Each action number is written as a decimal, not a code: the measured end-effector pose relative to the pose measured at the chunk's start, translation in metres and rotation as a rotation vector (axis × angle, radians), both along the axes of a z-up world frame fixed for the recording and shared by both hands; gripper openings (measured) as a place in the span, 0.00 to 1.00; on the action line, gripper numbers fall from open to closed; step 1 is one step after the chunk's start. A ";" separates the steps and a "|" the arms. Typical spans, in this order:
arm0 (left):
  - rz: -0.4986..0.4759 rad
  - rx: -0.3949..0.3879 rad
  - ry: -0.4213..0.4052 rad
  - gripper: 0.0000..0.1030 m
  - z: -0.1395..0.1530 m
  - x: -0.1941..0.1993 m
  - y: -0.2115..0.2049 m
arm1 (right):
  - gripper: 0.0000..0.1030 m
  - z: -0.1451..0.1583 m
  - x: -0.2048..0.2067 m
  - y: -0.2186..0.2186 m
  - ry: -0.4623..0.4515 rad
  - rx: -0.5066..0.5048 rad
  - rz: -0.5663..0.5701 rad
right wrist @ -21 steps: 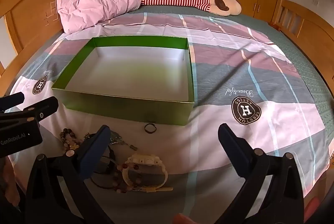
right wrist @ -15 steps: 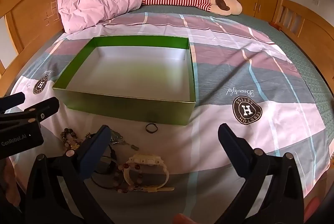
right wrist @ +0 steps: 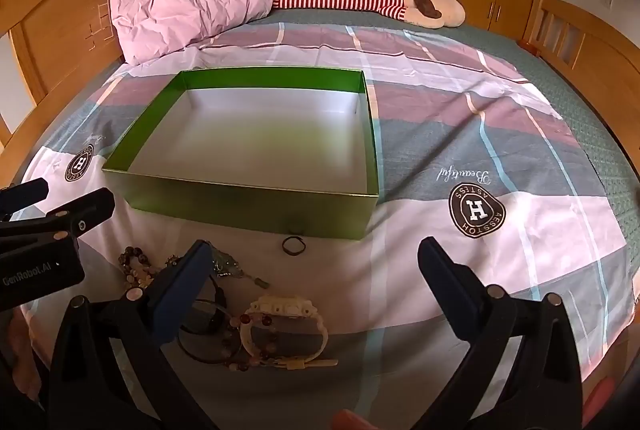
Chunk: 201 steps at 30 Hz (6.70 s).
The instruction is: Organize jewelry
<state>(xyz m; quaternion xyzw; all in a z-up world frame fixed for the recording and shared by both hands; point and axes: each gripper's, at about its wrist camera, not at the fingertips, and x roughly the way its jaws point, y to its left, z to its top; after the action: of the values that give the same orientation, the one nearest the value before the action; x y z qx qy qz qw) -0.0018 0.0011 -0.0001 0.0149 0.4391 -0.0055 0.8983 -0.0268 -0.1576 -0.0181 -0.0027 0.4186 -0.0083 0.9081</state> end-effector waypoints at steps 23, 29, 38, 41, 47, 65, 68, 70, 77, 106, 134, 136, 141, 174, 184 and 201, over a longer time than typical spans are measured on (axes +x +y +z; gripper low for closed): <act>0.000 0.004 0.001 0.98 -0.001 0.000 -0.002 | 0.99 0.004 -0.002 0.001 -0.022 -0.011 0.004; 0.000 0.005 0.000 0.98 -0.001 0.000 -0.002 | 0.99 0.004 -0.002 0.001 -0.021 -0.011 0.004; 0.000 0.005 0.003 0.98 -0.002 0.000 -0.002 | 0.99 0.004 -0.002 0.000 -0.016 -0.010 0.002; 0.000 0.006 0.002 0.98 -0.002 0.000 -0.002 | 0.99 0.004 -0.002 0.000 -0.015 -0.009 0.002; 0.000 0.005 0.002 0.98 -0.002 0.000 -0.002 | 0.99 0.003 -0.002 0.000 -0.016 -0.010 0.002; 0.000 0.006 0.002 0.98 -0.002 0.000 -0.002 | 0.99 0.003 -0.002 0.001 -0.015 -0.010 0.002; -0.001 0.006 0.003 0.98 -0.002 0.000 -0.002 | 0.99 0.003 -0.002 0.001 -0.015 -0.011 0.002; -0.001 0.007 0.002 0.98 -0.002 0.000 -0.003 | 0.99 0.003 -0.002 0.001 -0.015 -0.011 0.002; -0.002 0.007 0.004 0.98 -0.003 -0.001 -0.002 | 0.99 0.003 -0.002 0.001 -0.015 -0.011 0.003; 0.018 -0.076 0.161 0.86 -0.033 0.016 0.033 | 0.50 -0.019 0.021 -0.061 0.207 0.025 -0.055; -0.070 -0.184 0.295 0.08 -0.061 0.030 0.024 | 0.10 -0.039 0.006 -0.084 0.349 0.057 0.094; -0.031 -0.204 0.277 0.08 -0.054 0.034 0.038 | 0.10 -0.031 0.004 -0.095 0.314 0.080 0.062; 0.022 -0.216 0.320 0.08 -0.061 0.041 0.052 | 0.10 -0.031 0.007 -0.112 0.258 0.188 0.003; 0.070 -0.160 0.377 0.14 -0.096 0.063 0.039 | 0.19 -0.065 0.029 -0.075 0.312 0.141 -0.096; 0.050 -0.201 0.255 0.09 -0.058 0.053 0.038 | 0.10 -0.044 0.027 -0.056 0.252 0.143 -0.007; -0.047 -0.195 0.060 0.09 0.016 0.086 0.027 | 0.10 0.014 0.085 -0.039 -0.015 0.241 0.009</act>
<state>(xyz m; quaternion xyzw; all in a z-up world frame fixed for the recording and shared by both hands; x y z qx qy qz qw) 0.0844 0.0278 0.0154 -0.0627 0.4627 -0.0698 0.8815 0.0584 -0.1968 -0.0042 0.1043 0.4095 0.0462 0.9051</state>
